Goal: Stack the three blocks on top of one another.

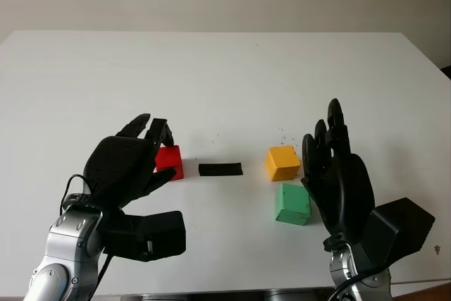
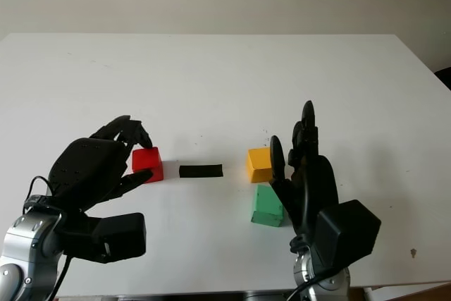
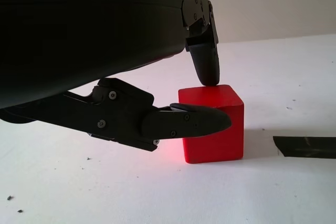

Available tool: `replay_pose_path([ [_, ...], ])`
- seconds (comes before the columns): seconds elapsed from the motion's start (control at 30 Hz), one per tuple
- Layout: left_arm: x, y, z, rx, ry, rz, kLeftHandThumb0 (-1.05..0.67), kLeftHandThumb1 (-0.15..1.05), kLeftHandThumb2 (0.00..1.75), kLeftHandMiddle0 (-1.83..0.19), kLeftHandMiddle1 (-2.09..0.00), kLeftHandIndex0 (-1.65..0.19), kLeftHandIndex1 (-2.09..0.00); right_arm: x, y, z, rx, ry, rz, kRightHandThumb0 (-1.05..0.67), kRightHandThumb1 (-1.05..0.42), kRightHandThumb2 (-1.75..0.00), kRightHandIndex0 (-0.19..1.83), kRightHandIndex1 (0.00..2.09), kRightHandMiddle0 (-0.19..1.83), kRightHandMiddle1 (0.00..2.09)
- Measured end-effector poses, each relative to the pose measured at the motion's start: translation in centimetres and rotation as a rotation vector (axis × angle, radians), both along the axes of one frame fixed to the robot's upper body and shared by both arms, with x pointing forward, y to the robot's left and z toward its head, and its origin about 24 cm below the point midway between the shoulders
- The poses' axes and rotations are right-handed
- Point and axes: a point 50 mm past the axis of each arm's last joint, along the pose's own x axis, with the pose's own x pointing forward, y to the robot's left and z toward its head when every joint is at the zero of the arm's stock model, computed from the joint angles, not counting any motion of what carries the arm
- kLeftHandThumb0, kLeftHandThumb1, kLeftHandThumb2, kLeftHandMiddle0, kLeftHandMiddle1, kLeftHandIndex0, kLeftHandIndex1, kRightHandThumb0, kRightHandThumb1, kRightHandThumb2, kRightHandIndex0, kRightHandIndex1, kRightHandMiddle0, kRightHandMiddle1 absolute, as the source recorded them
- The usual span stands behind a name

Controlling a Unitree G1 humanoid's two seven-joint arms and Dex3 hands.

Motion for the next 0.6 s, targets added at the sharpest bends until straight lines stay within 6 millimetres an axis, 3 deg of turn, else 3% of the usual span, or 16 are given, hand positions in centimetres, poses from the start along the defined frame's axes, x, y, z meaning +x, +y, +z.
replay_pose_path([
  [0.17,0.16,0.0,0.18,0.013,0.011,0.005,-0.5,1.05,0.33,-0.14,-0.06,0.19,-1.63,0.0,-0.01,0.0,-0.001,0.0,-0.002,-0.62,-1.05,-0.51,-0.14,0.05,-0.12,0.05],
  [0.33,0.17,-0.12,0.15,-0.002,0.006,-0.014,-0.37,1.05,0.34,-0.17,-0.07,0.19,-1.67,0.0,0.0,0.0,0.002,0.0,-0.001,-0.62,-1.05,-0.51,-0.14,0.05,-0.12,0.05],
  [0.6,0.08,-0.09,0.6,-0.093,-0.022,-0.122,-0.37,1.05,0.37,-0.16,-0.06,0.19,-1.72,-0.01,0.08,0.01,0.001,-0.002,0.003,-0.62,-1.05,-0.5,-0.13,0.06,-0.11,0.06],
])
